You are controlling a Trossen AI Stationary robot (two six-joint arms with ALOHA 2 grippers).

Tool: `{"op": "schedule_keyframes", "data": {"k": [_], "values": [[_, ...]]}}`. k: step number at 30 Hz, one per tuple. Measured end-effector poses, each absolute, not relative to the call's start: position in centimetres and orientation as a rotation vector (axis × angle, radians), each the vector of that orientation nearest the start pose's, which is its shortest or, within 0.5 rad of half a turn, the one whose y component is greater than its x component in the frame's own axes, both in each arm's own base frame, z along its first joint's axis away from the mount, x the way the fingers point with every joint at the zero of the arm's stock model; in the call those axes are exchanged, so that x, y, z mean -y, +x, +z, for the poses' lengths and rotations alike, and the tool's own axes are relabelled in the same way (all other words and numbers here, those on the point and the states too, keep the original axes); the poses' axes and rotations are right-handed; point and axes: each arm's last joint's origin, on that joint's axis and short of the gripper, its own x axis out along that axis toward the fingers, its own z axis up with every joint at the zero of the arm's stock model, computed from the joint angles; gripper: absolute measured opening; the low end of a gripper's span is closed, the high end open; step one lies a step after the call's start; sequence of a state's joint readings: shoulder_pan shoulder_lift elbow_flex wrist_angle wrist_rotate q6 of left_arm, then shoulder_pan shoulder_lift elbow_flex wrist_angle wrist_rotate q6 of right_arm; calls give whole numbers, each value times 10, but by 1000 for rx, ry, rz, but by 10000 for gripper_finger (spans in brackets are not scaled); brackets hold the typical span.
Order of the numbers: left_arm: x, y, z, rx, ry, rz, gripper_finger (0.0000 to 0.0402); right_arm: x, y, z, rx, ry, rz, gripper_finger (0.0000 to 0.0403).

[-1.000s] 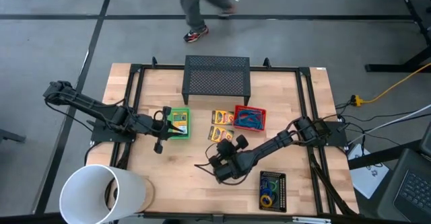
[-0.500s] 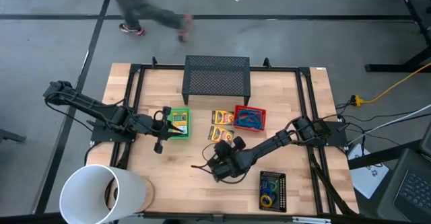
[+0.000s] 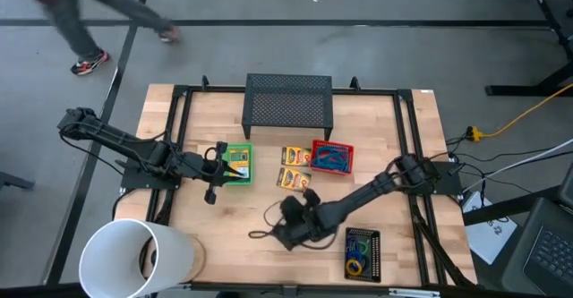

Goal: Pick & Place Office Desk Supplies
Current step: Put the box of crayon into the black bin

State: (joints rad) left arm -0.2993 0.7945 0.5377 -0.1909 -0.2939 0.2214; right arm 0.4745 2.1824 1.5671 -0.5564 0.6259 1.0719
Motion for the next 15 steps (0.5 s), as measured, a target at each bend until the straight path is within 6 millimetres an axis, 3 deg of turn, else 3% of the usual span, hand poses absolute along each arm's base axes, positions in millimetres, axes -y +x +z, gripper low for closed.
{"op": "schedule_keyframes", "data": {"k": [3, 7, 15], "values": [[43, 168, 246, -427, 348, -53, 36, -181, 394, 155, -686, 276, -726, 0], [43, 168, 246, -427, 349, -52, 36, -175, 387, 155, -728, 259, -780, 0], [43, 168, 246, -427, 341, -51, 36, -160, 381, 131, -789, 282, -827, 0]]}}
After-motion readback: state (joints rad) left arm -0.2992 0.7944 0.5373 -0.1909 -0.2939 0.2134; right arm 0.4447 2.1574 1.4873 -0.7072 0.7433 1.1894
